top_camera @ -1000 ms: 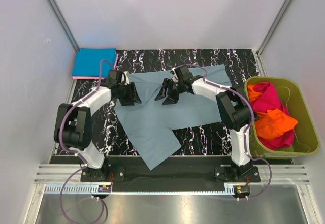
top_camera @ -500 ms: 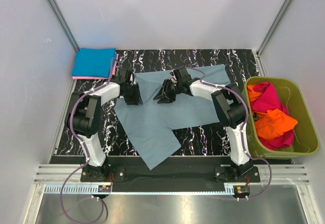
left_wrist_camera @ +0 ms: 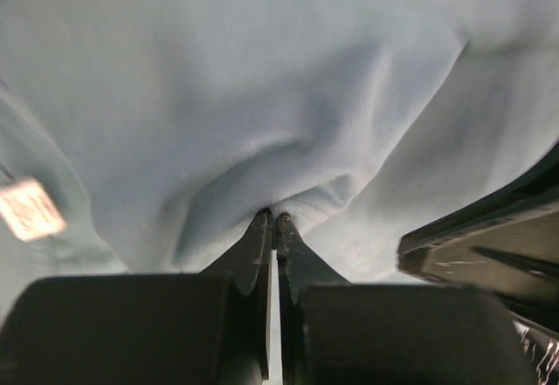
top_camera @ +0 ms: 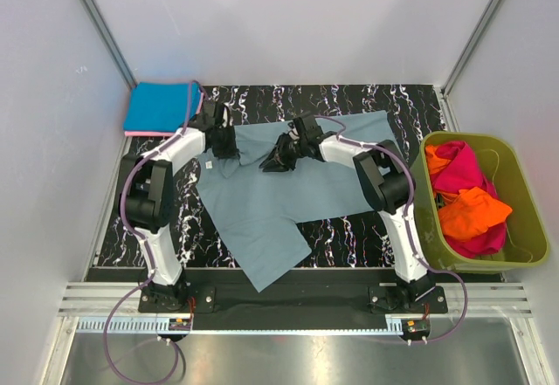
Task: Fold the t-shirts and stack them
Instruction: Fold the tshirt
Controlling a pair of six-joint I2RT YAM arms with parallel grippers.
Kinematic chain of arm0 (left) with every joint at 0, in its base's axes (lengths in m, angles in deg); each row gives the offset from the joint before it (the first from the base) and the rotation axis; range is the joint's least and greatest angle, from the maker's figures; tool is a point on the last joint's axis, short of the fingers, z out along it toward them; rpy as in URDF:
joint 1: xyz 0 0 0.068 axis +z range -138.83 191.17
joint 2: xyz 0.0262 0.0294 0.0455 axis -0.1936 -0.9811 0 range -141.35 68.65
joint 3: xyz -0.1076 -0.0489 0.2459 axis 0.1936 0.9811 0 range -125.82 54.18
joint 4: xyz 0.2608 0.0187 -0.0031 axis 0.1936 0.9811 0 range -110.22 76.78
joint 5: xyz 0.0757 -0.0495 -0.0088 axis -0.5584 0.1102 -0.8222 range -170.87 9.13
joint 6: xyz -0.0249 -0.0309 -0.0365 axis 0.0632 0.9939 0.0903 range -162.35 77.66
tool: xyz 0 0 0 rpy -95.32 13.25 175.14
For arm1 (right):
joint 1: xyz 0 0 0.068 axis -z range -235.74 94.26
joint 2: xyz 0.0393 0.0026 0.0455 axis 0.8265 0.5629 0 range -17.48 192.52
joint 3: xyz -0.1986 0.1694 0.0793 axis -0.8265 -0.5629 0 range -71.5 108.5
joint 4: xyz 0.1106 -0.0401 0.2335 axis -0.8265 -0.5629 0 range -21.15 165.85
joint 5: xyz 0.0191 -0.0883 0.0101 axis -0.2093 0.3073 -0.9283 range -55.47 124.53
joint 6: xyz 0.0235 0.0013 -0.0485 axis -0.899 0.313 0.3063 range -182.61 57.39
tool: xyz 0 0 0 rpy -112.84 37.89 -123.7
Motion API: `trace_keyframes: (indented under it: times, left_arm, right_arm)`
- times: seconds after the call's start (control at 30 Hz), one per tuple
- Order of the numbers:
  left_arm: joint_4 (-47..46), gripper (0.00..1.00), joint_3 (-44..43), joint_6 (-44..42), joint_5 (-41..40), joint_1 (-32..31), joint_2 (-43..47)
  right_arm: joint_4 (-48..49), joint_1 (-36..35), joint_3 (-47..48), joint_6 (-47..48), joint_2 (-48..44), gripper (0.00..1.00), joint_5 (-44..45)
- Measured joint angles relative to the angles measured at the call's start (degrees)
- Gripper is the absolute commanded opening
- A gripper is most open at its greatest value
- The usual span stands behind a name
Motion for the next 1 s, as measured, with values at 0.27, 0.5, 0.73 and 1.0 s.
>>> trace_keyframes:
  times: [0.27,0.5,0.73,1.0]
  left_arm:
    - [0.85,0.0,-6.99,-0.68,-0.59,4.39,-3.32]
    - [0.94,0.0,-11.17,-0.31,0.0,5.49,-8.33]
    - [1.03,0.0,-13.42,0.09,0.79,5.46,-9.49]
    - [1.27,0.0,-14.99,0.31,0.85,5.57,-9.53]
  right_arm:
    - [4.35,0.0,3.58,-6.88,4.76,0.17,-0.09]
    - [10.88,0.0,4.22,-14.27,8.37,0.31,0.26]
    - [14.38,-0.02,5.57,-18.86,8.81,0.34,2.91]
    - [15.93,-0.66,8.22,-21.2,11.1,0.33,7.43]
